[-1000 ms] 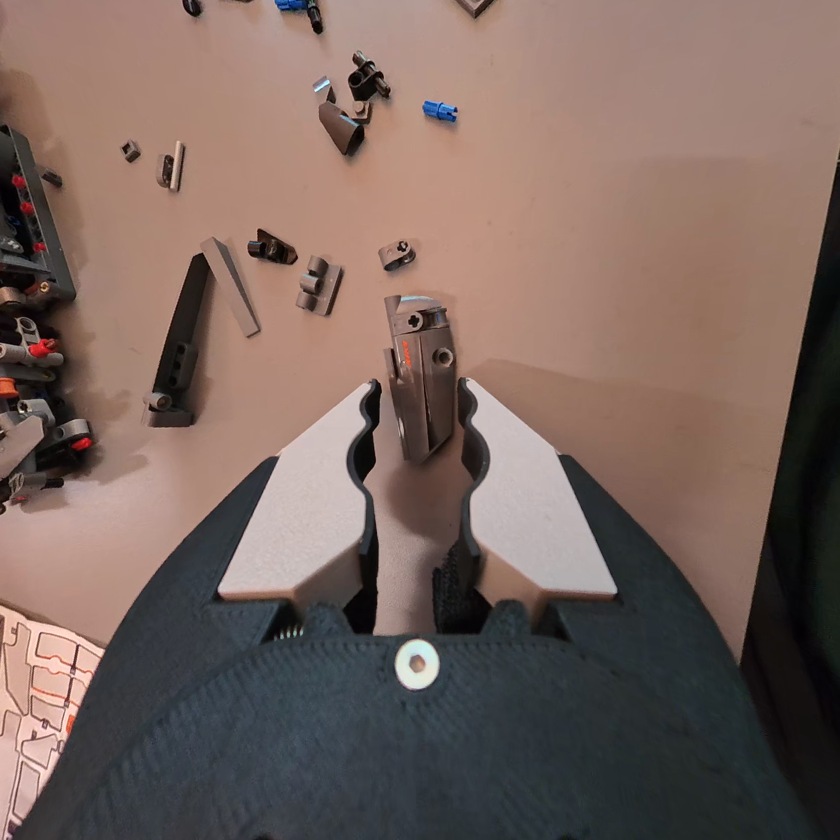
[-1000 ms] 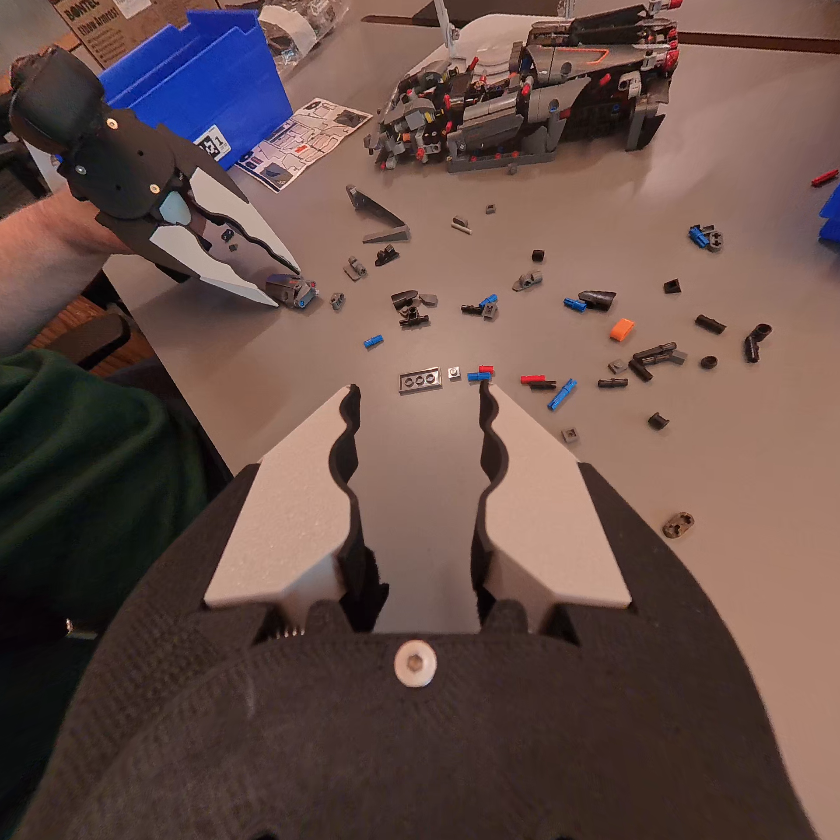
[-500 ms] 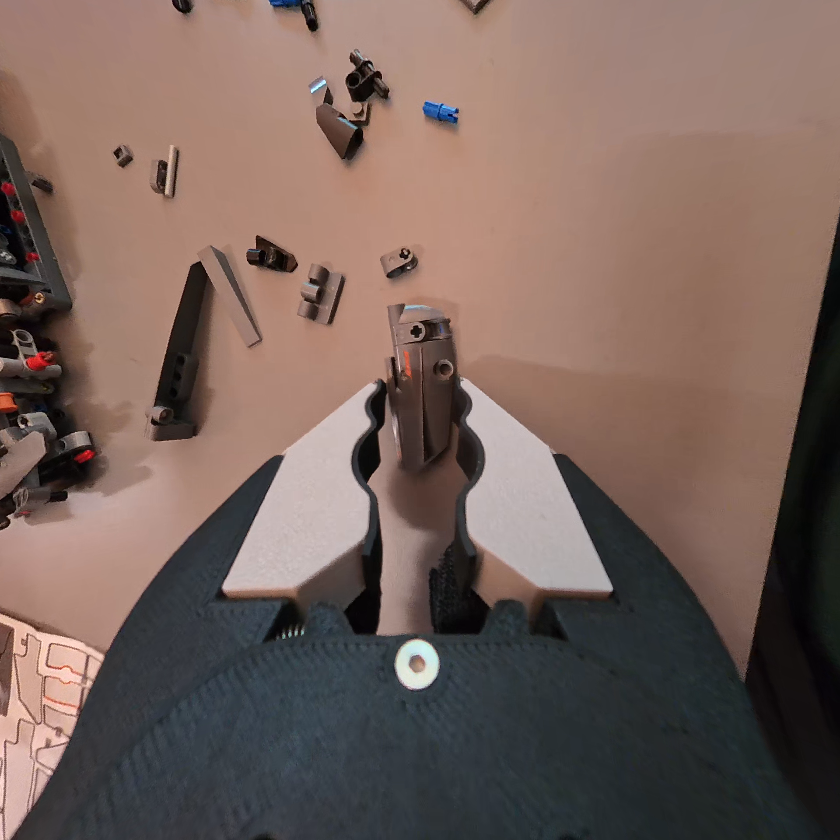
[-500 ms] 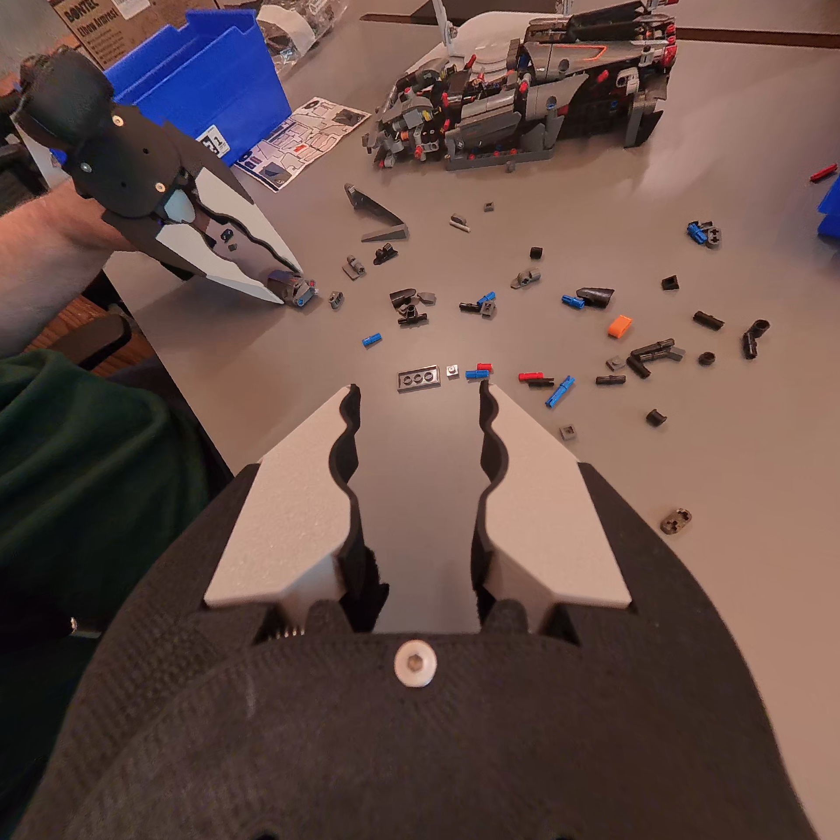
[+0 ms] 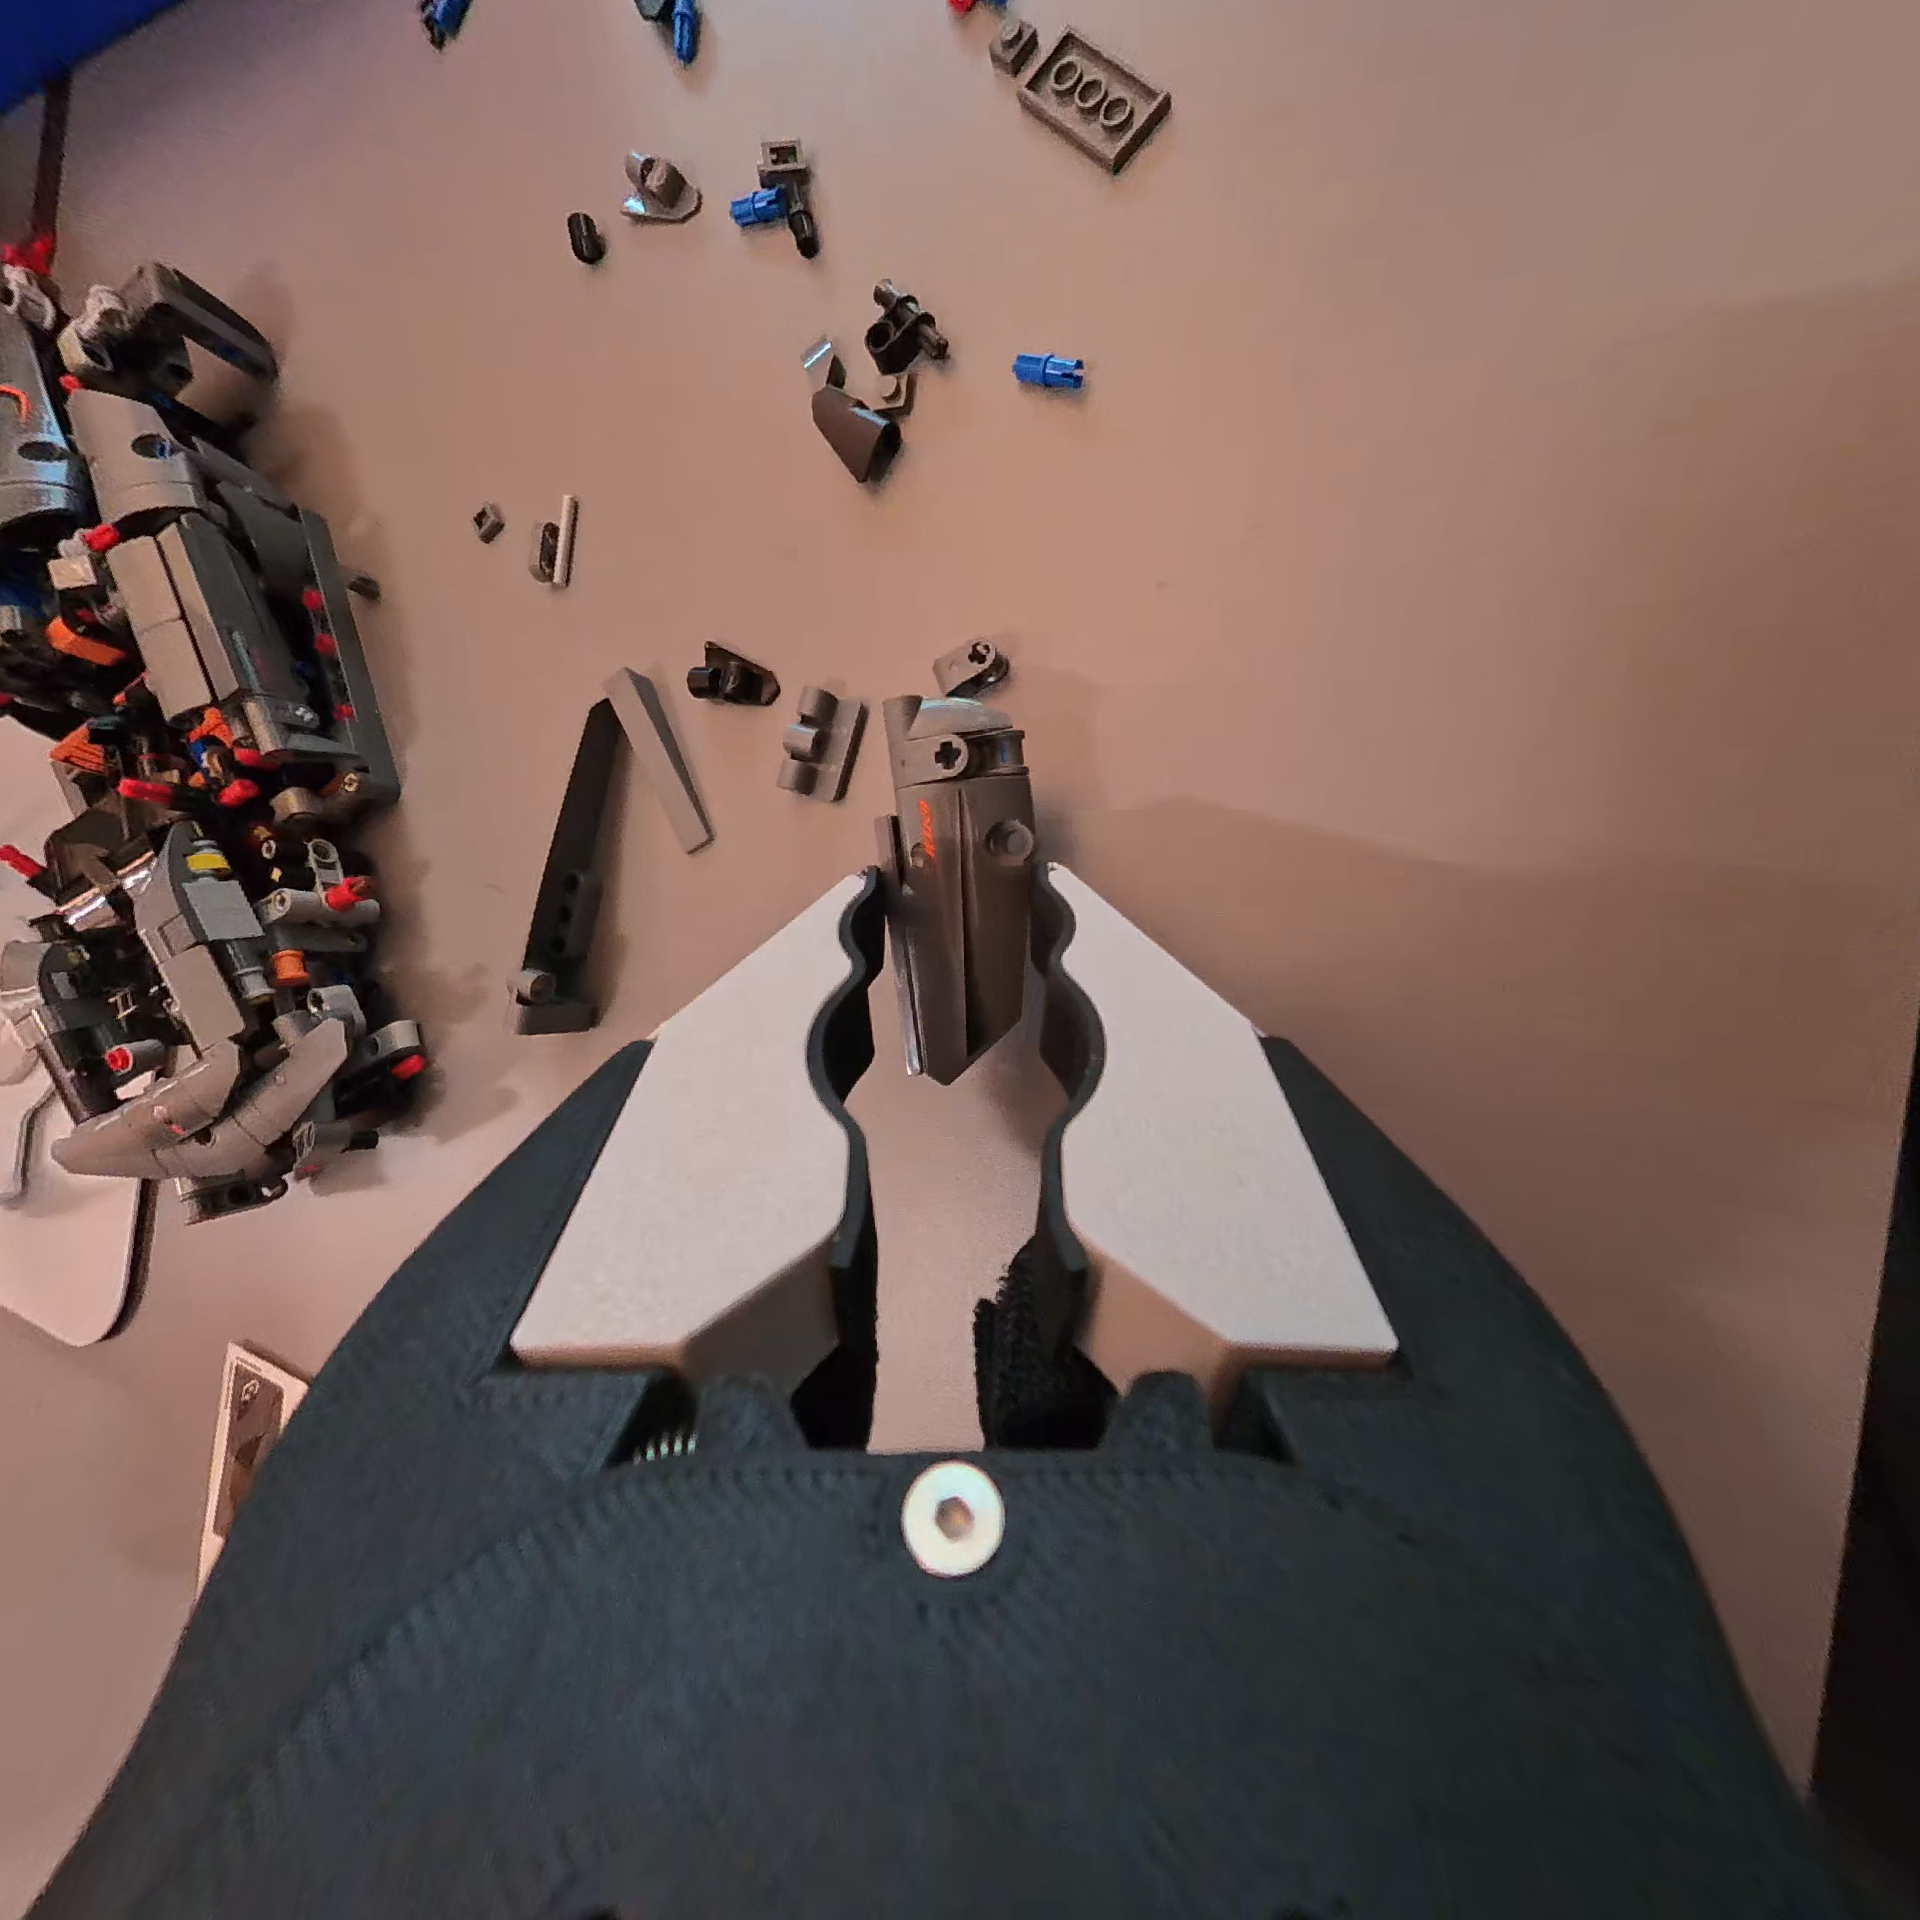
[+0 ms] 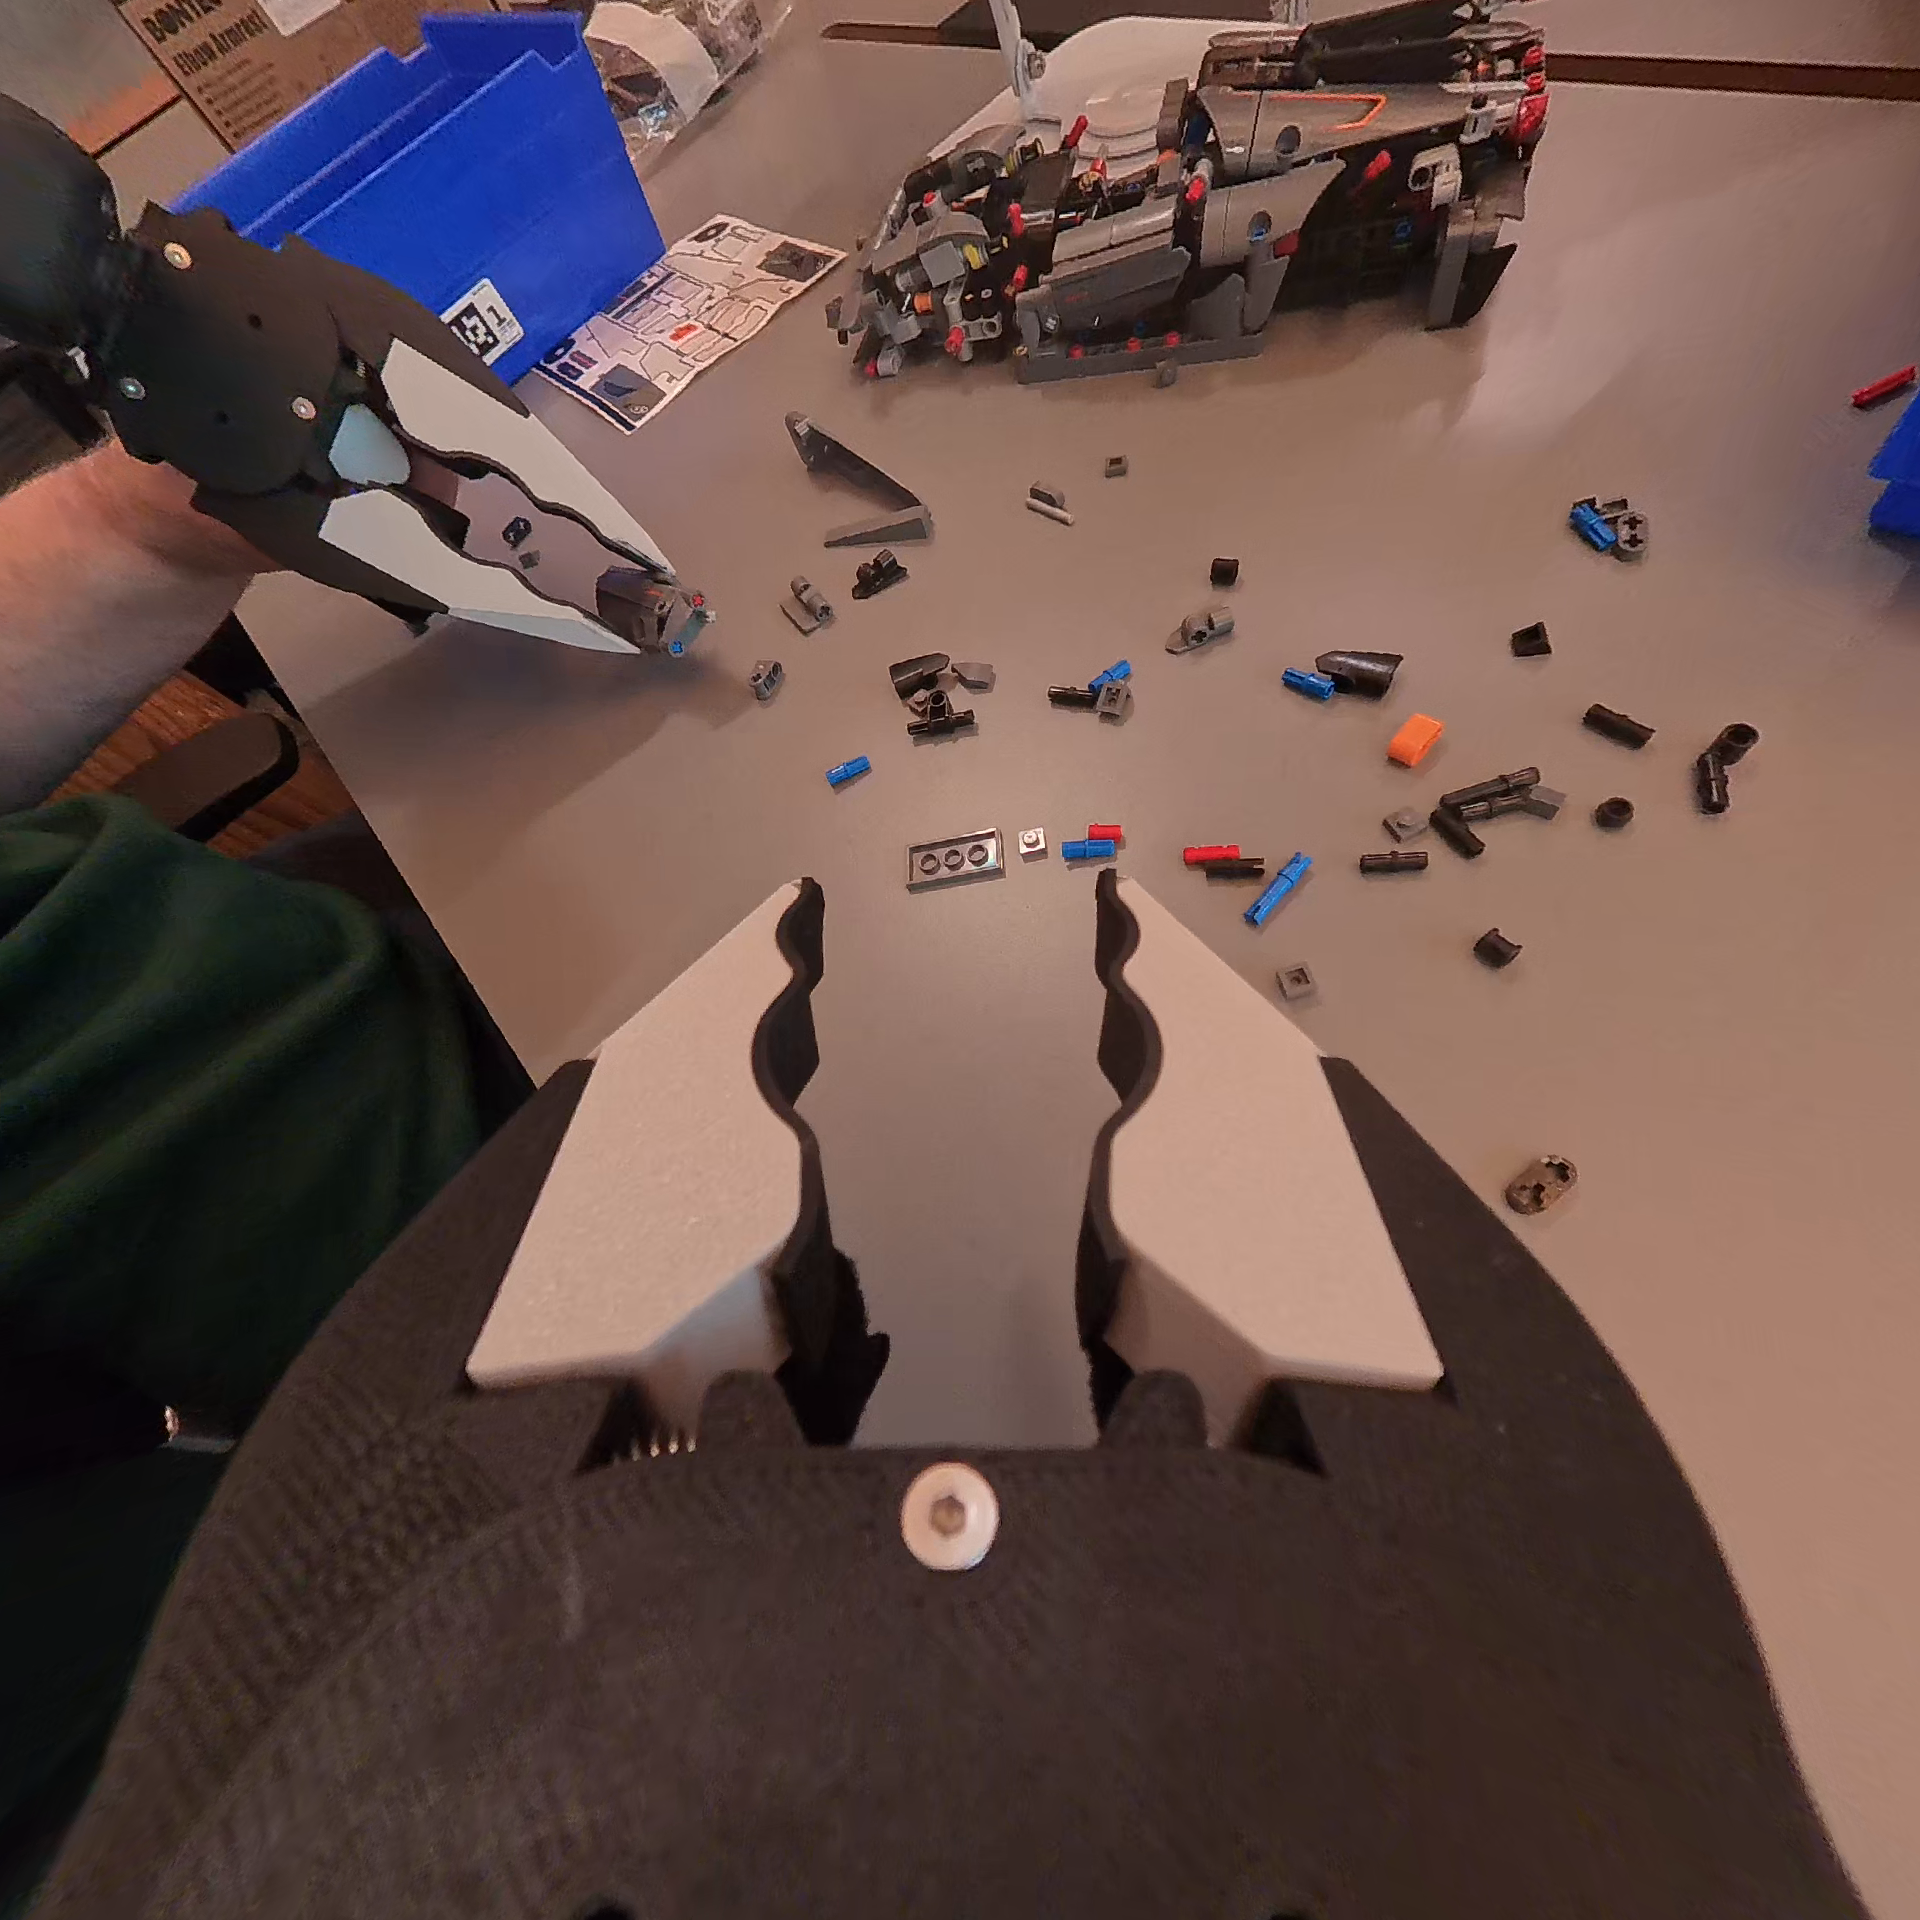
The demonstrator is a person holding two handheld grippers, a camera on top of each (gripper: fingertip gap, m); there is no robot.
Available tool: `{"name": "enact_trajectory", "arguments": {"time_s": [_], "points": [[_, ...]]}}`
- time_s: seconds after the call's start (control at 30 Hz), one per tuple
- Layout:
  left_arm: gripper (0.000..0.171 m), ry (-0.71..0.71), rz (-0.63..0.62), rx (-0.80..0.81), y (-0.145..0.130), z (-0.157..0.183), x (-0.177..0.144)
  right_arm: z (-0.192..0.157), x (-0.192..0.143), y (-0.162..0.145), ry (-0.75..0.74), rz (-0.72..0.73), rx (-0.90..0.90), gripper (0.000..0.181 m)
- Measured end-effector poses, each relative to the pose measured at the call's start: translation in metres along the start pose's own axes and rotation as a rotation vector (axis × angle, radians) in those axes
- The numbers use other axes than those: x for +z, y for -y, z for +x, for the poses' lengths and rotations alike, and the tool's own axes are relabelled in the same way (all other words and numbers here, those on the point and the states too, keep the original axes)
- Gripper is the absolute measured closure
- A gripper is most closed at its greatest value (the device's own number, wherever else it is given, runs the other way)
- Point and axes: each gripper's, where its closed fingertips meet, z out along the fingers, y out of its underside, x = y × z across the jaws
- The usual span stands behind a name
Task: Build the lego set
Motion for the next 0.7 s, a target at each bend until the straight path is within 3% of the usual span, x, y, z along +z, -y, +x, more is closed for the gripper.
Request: {"name": "enact_trajectory", "arguments": {"time_s": [0.17, 0.47, 0.7], "points": [[0.147, -0.024, 0.079, -0.029, 0.010, 0.004, -0.005, 0.000, 0.000, 0.000, 0.000, 0.000, 0.000, 0.130], [0.146, -0.167, 0.452, -0.296, 0.047, -0.007, -0.041, 0.000, 0.000, -0.001, 0.001, -0.003, 0.000, 0.130], [0.146, -0.241, 0.594, -0.418, 0.054, -0.015, -0.058, 0.000, 0.001, -0.001, 0.001, -0.006, -0.001, 0.130]]}}
